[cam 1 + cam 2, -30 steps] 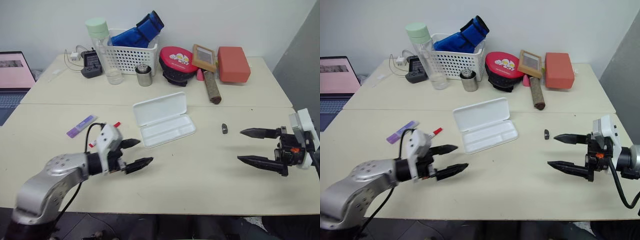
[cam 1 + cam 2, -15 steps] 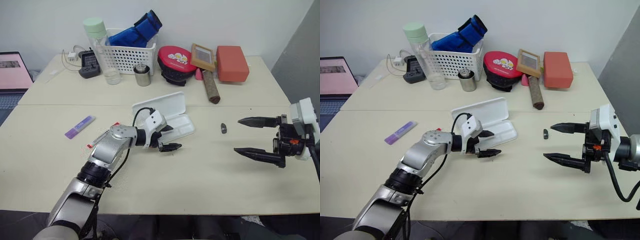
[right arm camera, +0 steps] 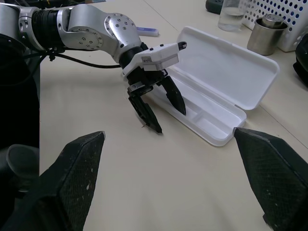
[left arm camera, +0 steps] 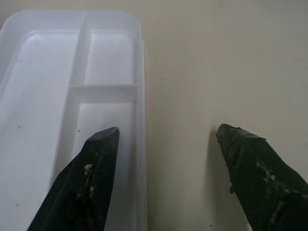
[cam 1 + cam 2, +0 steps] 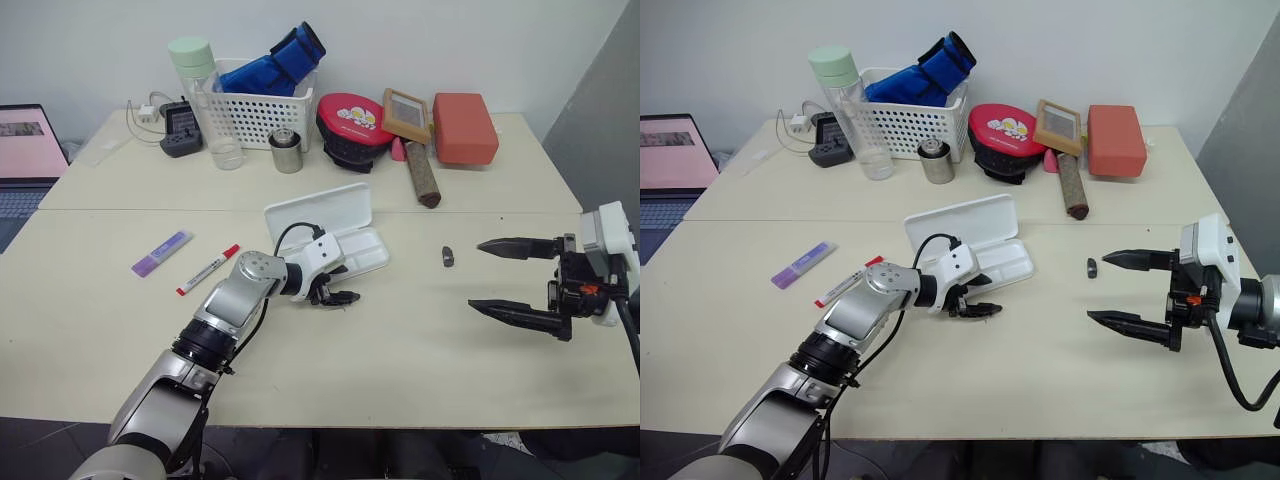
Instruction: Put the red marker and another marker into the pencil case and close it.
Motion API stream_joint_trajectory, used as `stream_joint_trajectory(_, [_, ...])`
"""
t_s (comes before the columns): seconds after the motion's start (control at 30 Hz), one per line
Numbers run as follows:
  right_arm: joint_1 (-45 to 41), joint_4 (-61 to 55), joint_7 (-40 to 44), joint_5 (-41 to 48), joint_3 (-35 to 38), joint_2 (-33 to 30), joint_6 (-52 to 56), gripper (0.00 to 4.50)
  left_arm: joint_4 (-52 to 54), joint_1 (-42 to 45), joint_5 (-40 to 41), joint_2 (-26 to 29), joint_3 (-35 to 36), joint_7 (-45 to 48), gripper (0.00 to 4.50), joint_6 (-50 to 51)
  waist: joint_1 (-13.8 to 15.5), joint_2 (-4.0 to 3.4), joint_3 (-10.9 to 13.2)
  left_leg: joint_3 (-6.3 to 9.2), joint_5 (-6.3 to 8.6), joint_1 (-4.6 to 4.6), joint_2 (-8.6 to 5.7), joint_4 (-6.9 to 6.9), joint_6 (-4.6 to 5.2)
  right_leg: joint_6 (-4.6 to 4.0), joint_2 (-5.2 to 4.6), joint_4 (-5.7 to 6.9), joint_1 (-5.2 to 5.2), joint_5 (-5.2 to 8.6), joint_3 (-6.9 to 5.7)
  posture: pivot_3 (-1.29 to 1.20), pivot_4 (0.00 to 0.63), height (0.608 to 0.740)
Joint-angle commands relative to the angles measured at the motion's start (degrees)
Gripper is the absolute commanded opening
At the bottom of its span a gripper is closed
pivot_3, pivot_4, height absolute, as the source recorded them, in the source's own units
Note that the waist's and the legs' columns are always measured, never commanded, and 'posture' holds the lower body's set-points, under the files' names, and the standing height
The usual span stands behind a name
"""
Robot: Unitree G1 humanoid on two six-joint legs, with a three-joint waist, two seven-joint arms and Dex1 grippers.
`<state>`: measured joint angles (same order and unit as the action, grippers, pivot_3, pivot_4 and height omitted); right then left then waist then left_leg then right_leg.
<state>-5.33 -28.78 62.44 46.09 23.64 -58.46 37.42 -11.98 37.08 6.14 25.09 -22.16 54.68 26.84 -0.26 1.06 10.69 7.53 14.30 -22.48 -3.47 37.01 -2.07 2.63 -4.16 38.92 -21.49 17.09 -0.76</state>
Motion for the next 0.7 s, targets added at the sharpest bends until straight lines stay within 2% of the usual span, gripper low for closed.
stream_joint_trajectory(0.03, [-1.48, 0.61, -0.04, -0.74, 0.95, -1.03, -1.18, 4.5, 1.06, -0.91, -0.68, -0.17, -0.45, 0.79, 2.88, 1.03, 0.01, 0.0, 0.0, 0.0, 0.0, 0.0, 0.0, 0.0, 0.0, 0.0, 0.0, 0.0, 0.0, 0.0, 0.0, 0.0, 0.15, 0.74])
stream_joint_trajectory(0.63, [-3.45, 2.94, -1.89, -3.0, 1.07, -0.09, -2.18, 4.5, 3.9, -2.6, -0.48, 0.65, 0.29, 2.22, 0.49, 2.07, 0.03, -0.01, -0.01, 0.01, 0.0, 0.0, 0.0, 0.0, -0.01, 0.0, 0.0, -0.01, 0.01, 0.0, 0.03, 0.0, 0.15, 0.74])
stream_joint_trajectory(0.7, [-3.23, 2.49, -1.83, -2.6, 1.48, -0.17, -1.84, 4.5, 4.64, -2.84, -0.5, 1.29, 0.11, 3.13, 0.34, 1.83, 0.02, -0.01, -0.01, 0.01, 0.0, 0.0, 0.0, -0.01, 0.0, 0.0, 0.0, 0.0, 0.01, 0.0, 0.01, 0.0, 0.15, 0.74])
